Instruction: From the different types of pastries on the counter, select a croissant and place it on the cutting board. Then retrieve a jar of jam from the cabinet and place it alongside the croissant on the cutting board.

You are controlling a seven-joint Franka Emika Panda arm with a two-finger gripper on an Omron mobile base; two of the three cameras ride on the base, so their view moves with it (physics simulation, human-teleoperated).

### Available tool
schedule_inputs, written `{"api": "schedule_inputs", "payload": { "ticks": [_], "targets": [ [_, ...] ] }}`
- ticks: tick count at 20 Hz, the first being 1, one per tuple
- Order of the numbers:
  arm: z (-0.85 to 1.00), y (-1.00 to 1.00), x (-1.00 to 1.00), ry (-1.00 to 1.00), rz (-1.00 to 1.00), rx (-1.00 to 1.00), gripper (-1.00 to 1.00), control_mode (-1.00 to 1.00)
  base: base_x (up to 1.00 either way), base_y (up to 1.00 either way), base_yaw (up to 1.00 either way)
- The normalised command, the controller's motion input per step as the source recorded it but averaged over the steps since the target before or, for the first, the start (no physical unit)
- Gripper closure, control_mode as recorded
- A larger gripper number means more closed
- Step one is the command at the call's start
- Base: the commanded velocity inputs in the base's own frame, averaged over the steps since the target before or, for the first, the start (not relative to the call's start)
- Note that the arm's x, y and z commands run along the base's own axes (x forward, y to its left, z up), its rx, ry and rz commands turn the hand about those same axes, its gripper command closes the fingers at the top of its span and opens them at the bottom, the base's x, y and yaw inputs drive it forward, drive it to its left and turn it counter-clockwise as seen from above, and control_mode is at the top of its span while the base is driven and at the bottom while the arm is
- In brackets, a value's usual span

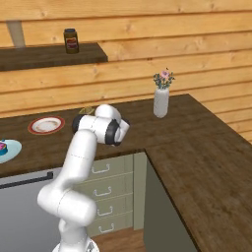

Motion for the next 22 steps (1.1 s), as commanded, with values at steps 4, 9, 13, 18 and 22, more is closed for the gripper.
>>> {"api": "schedule_inputs", "payload": {
  "ticks": [4, 9, 13, 18, 22],
  "targets": [
    [-1.00, -0.45, 0.35, -0.09, 0.35, 0.07, -1.00, -1.00, 0.00, 0.00, 0.00],
    [-1.00, -0.74, 0.33, -0.05, 0.34, 0.17, -1.00, -1.00, 0.00, 0.00, 0.00],
    [-0.95, -1.00, 0.06, -0.14, 0.32, 0.47, -1.00, -1.00, 0.00, 0.00, 0.00],
    [-0.59, -1.00, -0.12, -0.10, 0.27, 0.63, -1.00, -1.00, 0.00, 0.00, 0.00],
    [-0.08, -1.00, -0.35, -0.09, 0.17, 0.60, -1.00, -1.00, 0.00, 0.00, 0.00]
  ]
}}
